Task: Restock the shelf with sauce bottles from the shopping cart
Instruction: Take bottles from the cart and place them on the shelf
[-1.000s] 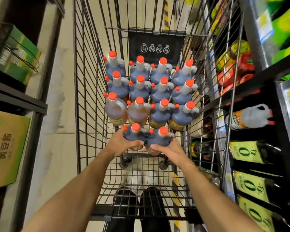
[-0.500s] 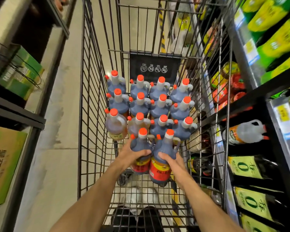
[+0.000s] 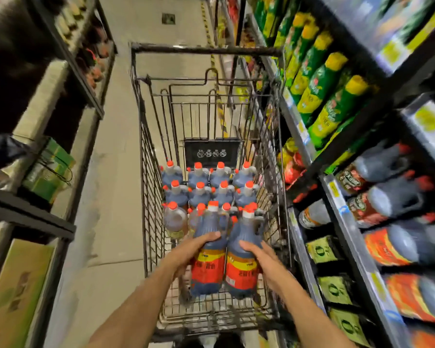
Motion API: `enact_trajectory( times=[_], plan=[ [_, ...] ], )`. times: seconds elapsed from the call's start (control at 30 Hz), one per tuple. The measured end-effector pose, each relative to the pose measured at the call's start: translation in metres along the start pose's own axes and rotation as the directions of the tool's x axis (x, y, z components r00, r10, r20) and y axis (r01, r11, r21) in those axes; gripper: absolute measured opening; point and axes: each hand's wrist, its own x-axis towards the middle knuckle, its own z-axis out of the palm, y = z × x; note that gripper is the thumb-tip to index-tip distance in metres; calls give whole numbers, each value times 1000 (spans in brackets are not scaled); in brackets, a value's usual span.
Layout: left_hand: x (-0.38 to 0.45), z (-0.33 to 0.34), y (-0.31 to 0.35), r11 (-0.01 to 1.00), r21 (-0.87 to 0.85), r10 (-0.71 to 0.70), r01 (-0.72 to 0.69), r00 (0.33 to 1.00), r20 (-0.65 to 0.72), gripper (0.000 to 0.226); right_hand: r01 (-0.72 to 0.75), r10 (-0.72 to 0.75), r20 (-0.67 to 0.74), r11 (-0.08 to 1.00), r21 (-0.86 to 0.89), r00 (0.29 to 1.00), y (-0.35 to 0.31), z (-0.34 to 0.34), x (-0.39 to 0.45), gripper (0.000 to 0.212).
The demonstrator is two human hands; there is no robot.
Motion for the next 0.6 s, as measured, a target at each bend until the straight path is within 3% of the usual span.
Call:
enact_trajectory(
  times=[0.03, 0.1, 0.2, 0.27, 0.4, 0.47, 0.53, 0.6],
  plan=[
    [-13, 4, 16, 1000, 17, 23, -24, 1000, 12, 70, 12, -11, -22, 999, 31, 1000, -10, 4, -14, 34],
    [-38, 13, 45, 995, 34, 95, -96, 995, 28, 67, 60, -58, -31, 997, 57, 998, -29, 10, -38, 56],
    [-66, 27, 79, 974, 84, 205, -209, 977, 59, 75, 215, -203, -122, 971, 103, 972, -51, 20, -70, 70],
    [-84, 36, 98, 967, 85, 231, -239, 969, 91, 64, 275, -255, -188, 957, 94, 949, -70, 25, -95, 85],
    [-116, 61, 124, 950, 87, 277, -301, 936, 219, 70, 440, -385, -294, 885, 150, 875, -90, 28, -146, 51],
    [-129, 78, 133, 933, 109, 301, -343, 910, 284, 47, 496, -403, -385, 849, 180, 830, -95, 29, -177, 60],
    [-148, 102, 138, 908, 135, 332, -396, 878, 344, 24, 573, -426, -477, 790, 217, 768, -91, 25, -208, 48],
    [-165, 127, 135, 888, 146, 337, -436, 834, 436, 27, 631, -433, -556, 742, 227, 709, -82, 18, -240, 38]
  ],
)
